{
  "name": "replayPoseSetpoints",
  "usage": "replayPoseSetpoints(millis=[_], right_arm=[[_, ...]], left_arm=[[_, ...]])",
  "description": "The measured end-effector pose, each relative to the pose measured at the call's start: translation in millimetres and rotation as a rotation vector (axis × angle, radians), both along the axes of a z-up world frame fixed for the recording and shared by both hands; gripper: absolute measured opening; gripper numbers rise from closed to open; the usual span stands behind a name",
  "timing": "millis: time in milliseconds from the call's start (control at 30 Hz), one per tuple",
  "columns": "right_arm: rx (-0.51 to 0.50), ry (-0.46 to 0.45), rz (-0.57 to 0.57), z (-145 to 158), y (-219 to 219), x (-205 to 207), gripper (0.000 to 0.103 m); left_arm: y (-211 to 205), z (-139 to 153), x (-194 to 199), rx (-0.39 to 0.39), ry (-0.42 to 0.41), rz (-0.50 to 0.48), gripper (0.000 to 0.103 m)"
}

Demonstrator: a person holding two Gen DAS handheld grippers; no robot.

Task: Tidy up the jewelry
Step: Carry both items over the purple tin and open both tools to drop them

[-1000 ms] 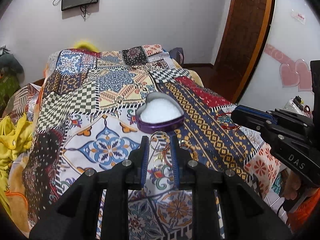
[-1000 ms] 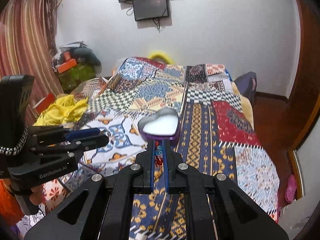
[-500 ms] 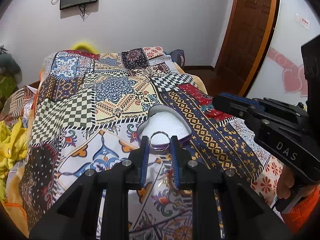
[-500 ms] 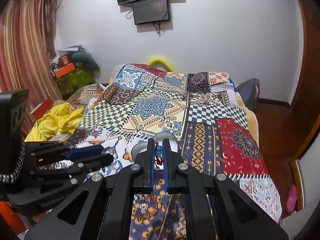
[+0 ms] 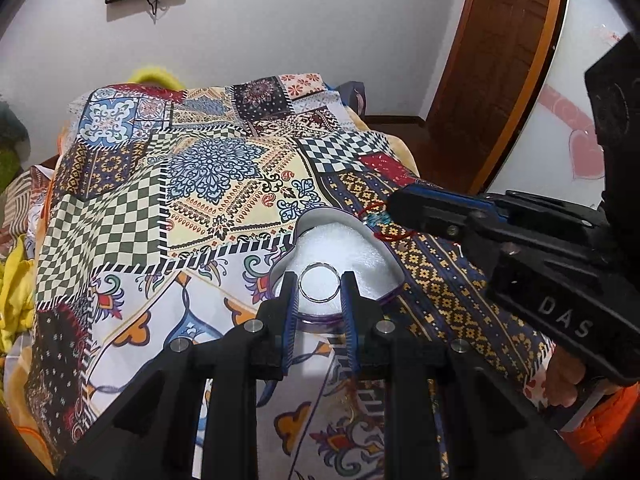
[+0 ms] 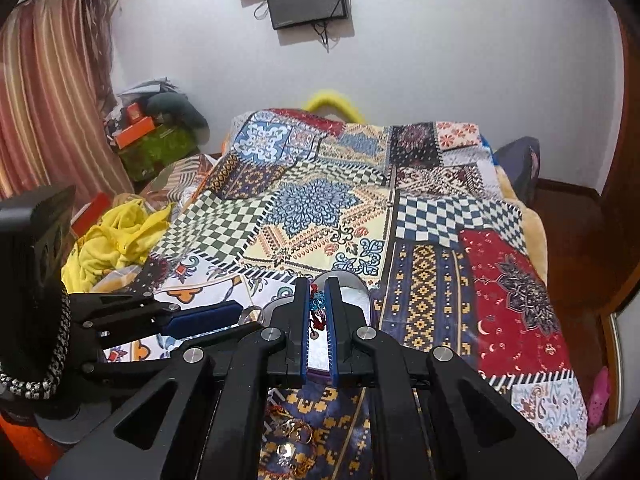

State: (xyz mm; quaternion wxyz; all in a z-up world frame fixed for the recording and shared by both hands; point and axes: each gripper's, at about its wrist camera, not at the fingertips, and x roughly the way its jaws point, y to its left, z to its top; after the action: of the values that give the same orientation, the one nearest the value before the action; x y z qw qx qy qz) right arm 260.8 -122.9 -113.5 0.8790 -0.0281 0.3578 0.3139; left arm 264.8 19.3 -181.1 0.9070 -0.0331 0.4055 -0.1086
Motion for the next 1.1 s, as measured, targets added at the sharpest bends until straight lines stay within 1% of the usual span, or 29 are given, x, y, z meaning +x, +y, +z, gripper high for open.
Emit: replayPoseSetpoints(millis=[133,233,400,800,1000,1100], right_arm=[[-0.029,0.029,0.007,-10,3,10,0.006],[-0.034,0.076,0.022,-19,4,17,0.006],[-0.057,0.109,0.037,-26,6,22,0.007],[-0.116,0.139,0.029,-32,4,28,0.007],[-0.132,0.122,0.018,-26,0,23,0.014],[-0.140,0.101,0.015,-21,-1,18,0.015]], left_arm=[[-1,-6,9,0.004,0.016,-0.015,0.020],[-1,-11,14,0.009,0.027,-0.022,0.020],[1,-17,19,-0.001,0.050,-0.035,0.020],[4,-19,25,-0.018,0.067,-0.034,0.020],[4,-12,19,-0.014,0.058,-0.033,0.020],[4,-5,13,-0.006,0.042,-0.030,0.020]])
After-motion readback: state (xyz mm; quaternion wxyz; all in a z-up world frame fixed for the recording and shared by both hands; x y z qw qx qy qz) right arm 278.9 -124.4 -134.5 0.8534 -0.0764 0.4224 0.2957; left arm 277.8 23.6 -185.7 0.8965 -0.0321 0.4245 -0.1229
